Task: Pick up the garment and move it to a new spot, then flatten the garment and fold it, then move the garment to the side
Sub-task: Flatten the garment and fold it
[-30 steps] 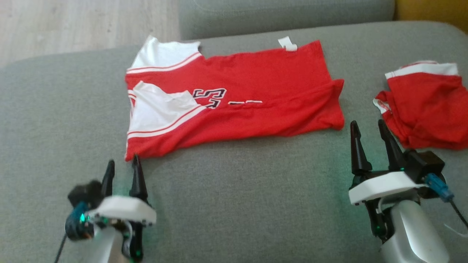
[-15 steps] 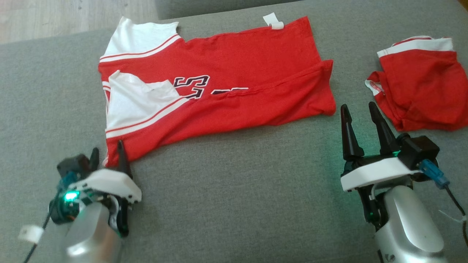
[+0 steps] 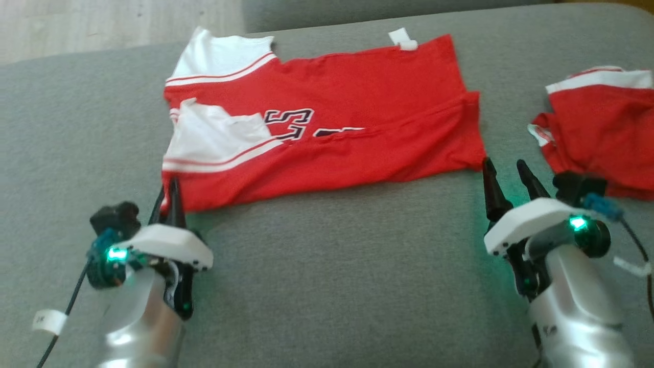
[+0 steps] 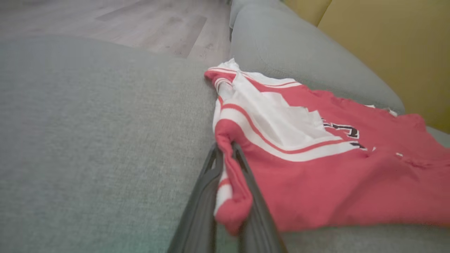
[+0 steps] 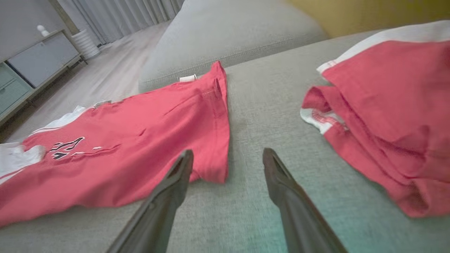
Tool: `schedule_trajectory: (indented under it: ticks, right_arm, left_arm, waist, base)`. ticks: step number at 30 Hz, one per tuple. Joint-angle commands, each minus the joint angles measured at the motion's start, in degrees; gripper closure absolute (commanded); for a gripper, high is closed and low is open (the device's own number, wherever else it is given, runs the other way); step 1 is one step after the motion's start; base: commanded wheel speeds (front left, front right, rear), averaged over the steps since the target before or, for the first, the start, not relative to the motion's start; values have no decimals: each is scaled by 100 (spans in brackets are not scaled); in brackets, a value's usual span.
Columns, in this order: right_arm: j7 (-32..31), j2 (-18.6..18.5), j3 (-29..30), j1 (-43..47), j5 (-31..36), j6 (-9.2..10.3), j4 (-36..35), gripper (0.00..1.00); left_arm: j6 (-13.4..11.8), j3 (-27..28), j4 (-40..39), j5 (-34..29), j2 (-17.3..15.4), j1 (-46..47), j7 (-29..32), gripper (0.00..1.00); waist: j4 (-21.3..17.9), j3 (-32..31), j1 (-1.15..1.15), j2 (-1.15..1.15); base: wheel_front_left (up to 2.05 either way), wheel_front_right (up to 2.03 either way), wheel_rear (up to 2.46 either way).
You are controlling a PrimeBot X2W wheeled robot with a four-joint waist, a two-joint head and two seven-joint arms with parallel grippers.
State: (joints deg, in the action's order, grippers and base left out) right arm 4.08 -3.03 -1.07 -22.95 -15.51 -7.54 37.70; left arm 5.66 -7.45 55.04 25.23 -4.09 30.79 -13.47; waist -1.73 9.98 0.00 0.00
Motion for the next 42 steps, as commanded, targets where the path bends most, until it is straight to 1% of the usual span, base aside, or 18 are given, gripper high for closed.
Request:
schedule_trajectory:
  ticks: [1,5,9,14,16,17,18,19,21,24,27,30,36,42]
  right_arm:
    - [-78,15,-76,-333,-66,5,-24,0]
    - [-414,15,89,-768,-361,5,646,0]
    - [-563,15,133,-1179,-540,5,1320,0]
    - [-715,15,156,-1561,-314,5,2204,0]
    - [-744,15,66,-1687,-330,5,2445,0]
    - [-759,15,-2,-1734,-392,5,2542,2]
    - [-744,15,-81,-1773,-433,5,2622,65]
    - [-697,15,-173,-1800,-447,5,2684,100]
    - [-535,15,-317,-1822,-445,5,2792,100]
    - [-213,15,-485,-1864,-223,5,2923,100]
    - [20,-8,-515,-1916,2,5,3040,100]
    - [117,-106,-550,-1931,159,5,3105,100]
    - [-1,-268,-737,-1801,209,5,3102,100]
    - [-500,-389,-1140,-1385,-93,5,2868,100]
  left_arm:
    - [41,111,-269,-5,-107,162,-97,100]
    - [103,13,-722,-54,-63,141,-142,100]
    - [131,-84,-1028,-103,-36,94,-149,100]
    - [141,-91,-1361,-177,-23,27,-151,100]
    - [142,-71,-1447,-196,-19,-4,-151,100]
    - [142,-62,-1472,-205,-18,-24,-151,100]
    - [135,-51,-1483,-216,-23,-47,-151,100]
    - [131,-40,-1485,-225,-28,-73,-151,100]
    - [127,-12,-1470,-232,-45,-135,-151,100]
    - [108,42,-1397,-224,-89,-234,-152,100]
    - [99,85,-1338,-218,-130,-334,-152,100]
    - [93,125,-1295,-207,-169,-438,-152,100]
    - [79,174,-1246,-177,-213,-639,-152,100]
    - [83,138,-1268,-134,-229,-1036,-126,100]
  waist:
    - [95,3,0,0]
    - [262,43,0,0]
    - [392,98,0,0]
    - [484,142,0,0]
    - [503,147,0,0]
    - [505,140,0,0]
    - [502,126,0,0]
    - [495,104,0,0]
    - [470,32,0,0]
    - [409,-82,0,0]
    - [342,-210,0,0]
    - [296,-363,0,0]
    - [229,-654,0,0]
    - [164,-1041,0,0]
  base:
    - [0,0,0]
    - [0,0,0]
    - [0,0,0]
    - [0,0,0]
    - [0,0,0]
    - [0,0,0]
    - [0,0,0]
    - [0,0,0]
    - [0,0,0]
    - [0,0,0]
    - [0,0,0]
    - [0,0,0]
    - [0,0,0]
    - [0,0,0]
